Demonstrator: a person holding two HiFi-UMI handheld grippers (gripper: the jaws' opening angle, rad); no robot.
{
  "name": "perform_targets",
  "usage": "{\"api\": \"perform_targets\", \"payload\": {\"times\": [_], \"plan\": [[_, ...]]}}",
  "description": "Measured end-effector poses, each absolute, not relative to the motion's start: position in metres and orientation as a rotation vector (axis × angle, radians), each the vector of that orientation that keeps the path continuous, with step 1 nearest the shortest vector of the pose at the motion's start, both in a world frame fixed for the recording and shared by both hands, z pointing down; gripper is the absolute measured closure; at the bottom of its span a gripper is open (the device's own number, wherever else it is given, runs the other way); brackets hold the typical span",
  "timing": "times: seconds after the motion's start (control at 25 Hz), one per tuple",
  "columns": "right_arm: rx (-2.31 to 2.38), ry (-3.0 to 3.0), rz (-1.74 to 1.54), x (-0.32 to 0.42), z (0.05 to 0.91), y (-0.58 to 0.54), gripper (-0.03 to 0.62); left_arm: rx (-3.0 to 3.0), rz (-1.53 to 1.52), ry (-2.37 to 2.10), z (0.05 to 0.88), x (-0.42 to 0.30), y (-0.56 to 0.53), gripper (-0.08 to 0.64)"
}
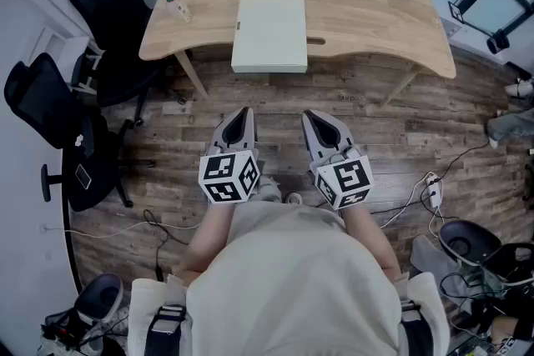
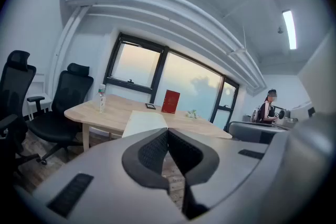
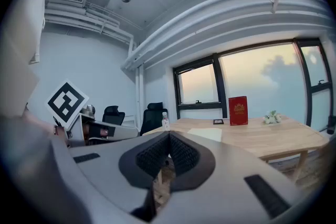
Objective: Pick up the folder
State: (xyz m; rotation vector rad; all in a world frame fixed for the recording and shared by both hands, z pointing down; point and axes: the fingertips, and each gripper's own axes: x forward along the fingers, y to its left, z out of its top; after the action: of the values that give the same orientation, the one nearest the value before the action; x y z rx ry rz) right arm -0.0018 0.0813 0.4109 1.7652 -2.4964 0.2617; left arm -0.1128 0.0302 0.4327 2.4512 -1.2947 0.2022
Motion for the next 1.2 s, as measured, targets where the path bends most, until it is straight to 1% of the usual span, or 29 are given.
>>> {"api": "perform_targets", "payload": {"times": [0.52,1.2], "plan": [[1.705,-2.521,0.258,0.002,0.414,0.1,0.574,2.377,0.178,-1.319,0.443,-0.112,0.056,0.54],[1.697,-2.541,0.307,0.029,0.418,0.12,0.574,2.315,0.17,-1.356,0.45,-0.102,0.081,0.54]]}}
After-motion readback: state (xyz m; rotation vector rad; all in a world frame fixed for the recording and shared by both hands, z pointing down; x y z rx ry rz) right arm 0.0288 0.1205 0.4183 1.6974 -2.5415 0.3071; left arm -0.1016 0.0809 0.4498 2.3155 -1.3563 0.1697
